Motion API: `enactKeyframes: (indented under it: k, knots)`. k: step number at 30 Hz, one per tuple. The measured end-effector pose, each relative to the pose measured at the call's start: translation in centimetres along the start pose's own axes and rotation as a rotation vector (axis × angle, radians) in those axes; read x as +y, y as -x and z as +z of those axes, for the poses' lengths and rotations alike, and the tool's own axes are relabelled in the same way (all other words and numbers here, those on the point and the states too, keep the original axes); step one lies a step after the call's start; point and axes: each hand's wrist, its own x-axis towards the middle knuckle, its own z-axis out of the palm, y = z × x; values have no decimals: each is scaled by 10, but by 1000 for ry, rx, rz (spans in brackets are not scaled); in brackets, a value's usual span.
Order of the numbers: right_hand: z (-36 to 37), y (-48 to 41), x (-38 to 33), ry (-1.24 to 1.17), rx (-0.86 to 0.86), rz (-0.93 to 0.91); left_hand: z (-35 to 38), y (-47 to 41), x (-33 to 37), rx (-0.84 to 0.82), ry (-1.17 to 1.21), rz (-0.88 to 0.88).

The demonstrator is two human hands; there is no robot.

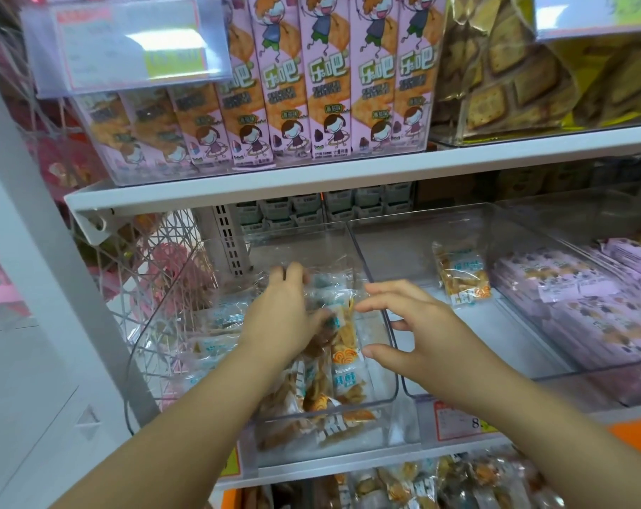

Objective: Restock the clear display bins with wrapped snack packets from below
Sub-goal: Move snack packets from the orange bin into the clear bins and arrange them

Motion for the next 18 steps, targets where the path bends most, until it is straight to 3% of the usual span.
enactKeyframes:
  k: [1, 3, 6, 18]
  knots:
    - [0, 0, 0, 2, 3, 1, -2, 3, 0, -21, 83, 22]
    - [1, 0, 2, 4, 12, 2, -2, 7, 0, -249, 184, 67]
    - [1, 0, 2, 10, 18, -1, 7, 3, 2, -494, 97, 159]
    - [3, 0, 5, 0, 27, -28, 28, 4, 1, -669, -165, 193]
